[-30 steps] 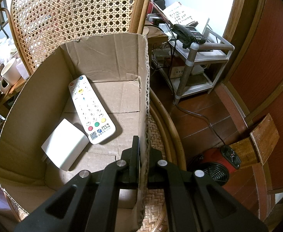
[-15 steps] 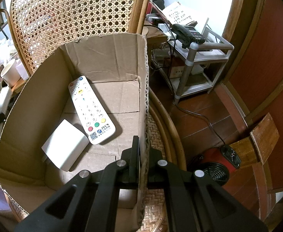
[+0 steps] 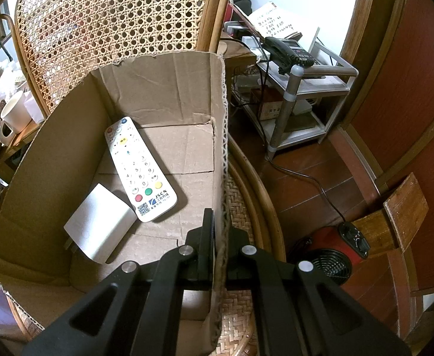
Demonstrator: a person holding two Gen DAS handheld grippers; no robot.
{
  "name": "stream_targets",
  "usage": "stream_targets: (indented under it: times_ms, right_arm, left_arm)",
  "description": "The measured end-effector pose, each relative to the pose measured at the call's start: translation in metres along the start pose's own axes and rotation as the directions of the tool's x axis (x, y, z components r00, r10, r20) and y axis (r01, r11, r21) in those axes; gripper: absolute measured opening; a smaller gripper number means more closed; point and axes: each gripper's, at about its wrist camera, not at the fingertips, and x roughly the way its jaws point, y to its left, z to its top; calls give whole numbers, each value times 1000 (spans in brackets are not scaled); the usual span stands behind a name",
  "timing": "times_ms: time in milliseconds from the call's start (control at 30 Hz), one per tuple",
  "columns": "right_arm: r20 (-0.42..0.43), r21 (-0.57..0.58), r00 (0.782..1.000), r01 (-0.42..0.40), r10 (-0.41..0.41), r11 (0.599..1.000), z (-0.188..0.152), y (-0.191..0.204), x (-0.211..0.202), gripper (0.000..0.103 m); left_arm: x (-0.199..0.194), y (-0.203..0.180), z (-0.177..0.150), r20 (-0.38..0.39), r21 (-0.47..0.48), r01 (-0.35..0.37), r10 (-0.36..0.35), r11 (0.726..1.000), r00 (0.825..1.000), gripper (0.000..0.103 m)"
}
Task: Organize rigid objects
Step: 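Lift the white rectangular device with the left tool over the cardboard box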
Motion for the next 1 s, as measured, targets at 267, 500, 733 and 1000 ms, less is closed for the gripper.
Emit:
stream_targets:
  times_ms: [267, 500, 733, 1000]
  right_arm:
    - [2, 5, 1000, 0, 0, 1000, 2, -1, -2, 5]
    - [5, 14, 1000, 0, 0, 1000, 2, -4, -2, 5]
    - [6, 17, 1000, 4, -4, 1000, 1, -2, -1, 5]
    - [7, 17, 1000, 5, -5, 1000, 1, -2, -1, 5]
  left_arm:
    - [2, -39, 2, 15, 4, 59, -59, 998, 998, 47]
    - [18, -64, -7, -29, 7, 106, -106, 994, 994, 47]
    - [20, -88, -12, -47, 87, 113, -109, 990, 993, 47]
    - [32, -95, -17, -95, 120, 102, -90, 988, 991, 47]
